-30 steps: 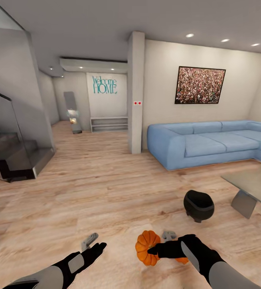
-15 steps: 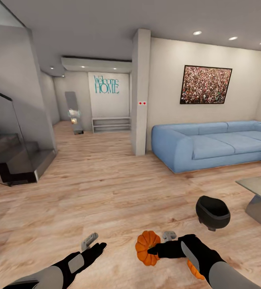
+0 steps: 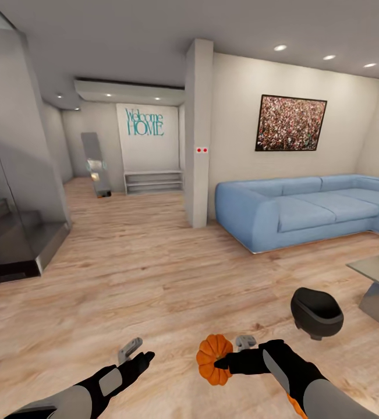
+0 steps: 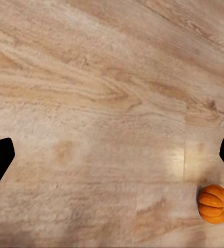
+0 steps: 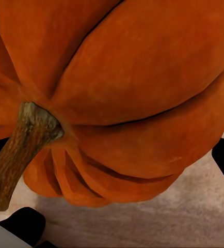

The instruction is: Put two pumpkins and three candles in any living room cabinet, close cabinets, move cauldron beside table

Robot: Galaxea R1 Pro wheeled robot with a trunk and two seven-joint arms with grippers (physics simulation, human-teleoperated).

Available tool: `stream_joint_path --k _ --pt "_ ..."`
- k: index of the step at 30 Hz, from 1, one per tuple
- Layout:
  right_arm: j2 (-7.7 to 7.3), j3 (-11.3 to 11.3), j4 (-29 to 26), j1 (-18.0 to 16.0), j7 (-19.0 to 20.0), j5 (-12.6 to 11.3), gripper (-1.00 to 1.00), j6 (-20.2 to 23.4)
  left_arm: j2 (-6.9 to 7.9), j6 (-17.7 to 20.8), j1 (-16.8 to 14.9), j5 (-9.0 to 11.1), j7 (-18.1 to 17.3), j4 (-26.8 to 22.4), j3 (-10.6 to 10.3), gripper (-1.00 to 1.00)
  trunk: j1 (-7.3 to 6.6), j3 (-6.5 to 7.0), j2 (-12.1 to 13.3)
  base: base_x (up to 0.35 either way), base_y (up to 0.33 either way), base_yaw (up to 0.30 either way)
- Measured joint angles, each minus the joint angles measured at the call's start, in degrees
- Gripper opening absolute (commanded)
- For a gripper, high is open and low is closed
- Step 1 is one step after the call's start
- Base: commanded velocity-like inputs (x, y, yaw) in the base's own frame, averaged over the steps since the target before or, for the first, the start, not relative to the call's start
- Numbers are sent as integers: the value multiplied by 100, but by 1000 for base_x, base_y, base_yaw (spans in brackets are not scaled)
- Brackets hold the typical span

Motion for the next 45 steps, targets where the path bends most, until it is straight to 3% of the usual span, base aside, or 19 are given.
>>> stream_joint_path --k 31,45 --pt "0 -13 -1 -1 -4 -36 -100 4 0 0 0 1 -7 0 0 100 0 78 0 181 284 -285" --pt "1 -9 1 -2 -9 -24 -100 4 0 0 1 9 -19 0 0 100 2 114 0 18 27 -285"
